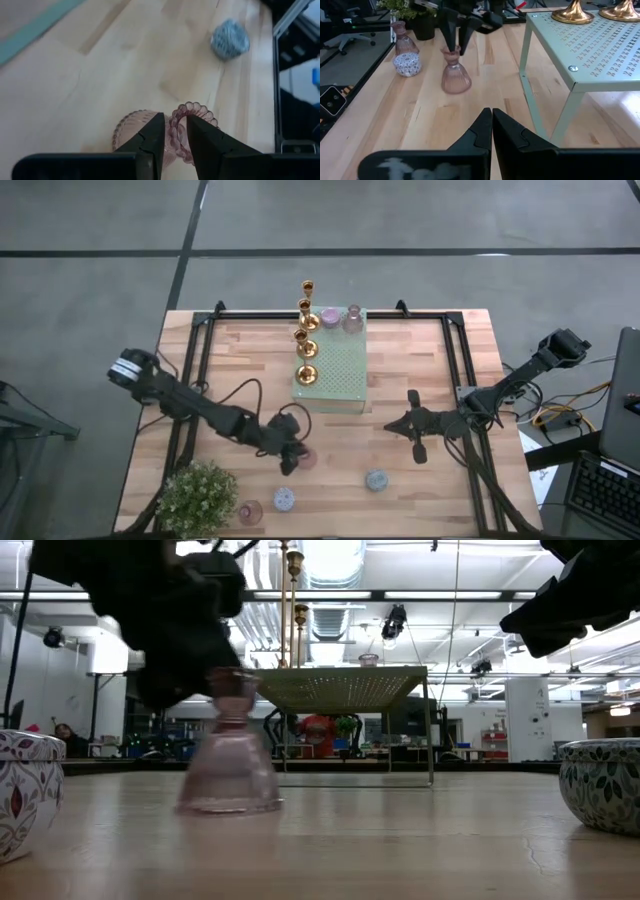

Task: Pick & Place candle stick holders
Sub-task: Move the top pink glass candle holder

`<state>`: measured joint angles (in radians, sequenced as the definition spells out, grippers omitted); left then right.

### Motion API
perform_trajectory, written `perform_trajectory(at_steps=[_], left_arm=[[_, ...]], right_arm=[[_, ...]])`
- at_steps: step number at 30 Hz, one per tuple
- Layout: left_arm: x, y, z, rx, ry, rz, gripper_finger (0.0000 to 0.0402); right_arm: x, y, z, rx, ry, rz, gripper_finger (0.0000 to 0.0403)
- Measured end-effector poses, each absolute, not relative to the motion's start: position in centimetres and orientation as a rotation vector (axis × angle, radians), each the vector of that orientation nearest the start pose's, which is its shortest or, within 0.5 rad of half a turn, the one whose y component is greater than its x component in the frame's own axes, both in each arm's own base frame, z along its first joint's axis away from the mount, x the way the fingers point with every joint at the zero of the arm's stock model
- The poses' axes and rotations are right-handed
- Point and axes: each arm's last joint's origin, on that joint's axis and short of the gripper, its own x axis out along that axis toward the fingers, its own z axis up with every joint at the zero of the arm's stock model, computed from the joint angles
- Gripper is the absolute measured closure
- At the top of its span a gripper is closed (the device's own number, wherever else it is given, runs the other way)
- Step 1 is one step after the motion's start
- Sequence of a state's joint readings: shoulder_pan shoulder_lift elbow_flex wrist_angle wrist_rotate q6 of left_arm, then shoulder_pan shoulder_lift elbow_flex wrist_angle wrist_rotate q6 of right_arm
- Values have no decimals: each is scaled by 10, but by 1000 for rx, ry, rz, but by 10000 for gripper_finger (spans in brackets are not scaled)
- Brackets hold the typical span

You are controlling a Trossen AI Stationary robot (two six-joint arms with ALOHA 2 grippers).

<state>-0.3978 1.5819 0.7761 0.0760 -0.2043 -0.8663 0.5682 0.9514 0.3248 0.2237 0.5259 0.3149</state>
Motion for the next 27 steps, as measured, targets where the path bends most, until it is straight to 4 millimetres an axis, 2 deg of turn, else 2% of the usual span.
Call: perform_trajectory(at_steps=[10,27], left_arm=[[305,-107,170,-592,557,60,321],[304,-105,179,-565,518,56,321]], right_arm=[[164,88,187,121,346,-16,394],[166,89,191,143,311,-8,394]])
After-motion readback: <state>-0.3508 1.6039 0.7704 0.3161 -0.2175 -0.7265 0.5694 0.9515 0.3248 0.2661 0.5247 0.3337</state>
